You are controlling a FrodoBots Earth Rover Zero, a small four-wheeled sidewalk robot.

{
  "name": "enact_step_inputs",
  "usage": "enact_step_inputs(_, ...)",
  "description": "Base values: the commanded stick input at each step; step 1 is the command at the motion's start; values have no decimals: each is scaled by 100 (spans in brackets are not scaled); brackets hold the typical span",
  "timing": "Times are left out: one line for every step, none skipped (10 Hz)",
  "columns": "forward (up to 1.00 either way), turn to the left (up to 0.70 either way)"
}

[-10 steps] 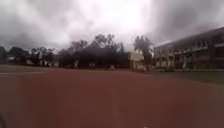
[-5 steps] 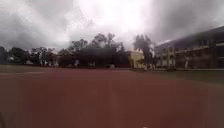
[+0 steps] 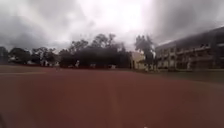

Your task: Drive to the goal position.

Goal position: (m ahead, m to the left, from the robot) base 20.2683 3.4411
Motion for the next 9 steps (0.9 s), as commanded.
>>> enact_step_inputs(67,0)
enact_step_inputs(67,0)
enact_step_inputs(67,0)
enact_step_inputs(67,0)
enact_step_inputs(67,0)
enact_step_inputs(67,0)
enact_step_inputs(67,0)
enact_step_inputs(67,0)
enact_step_inputs(67,0)
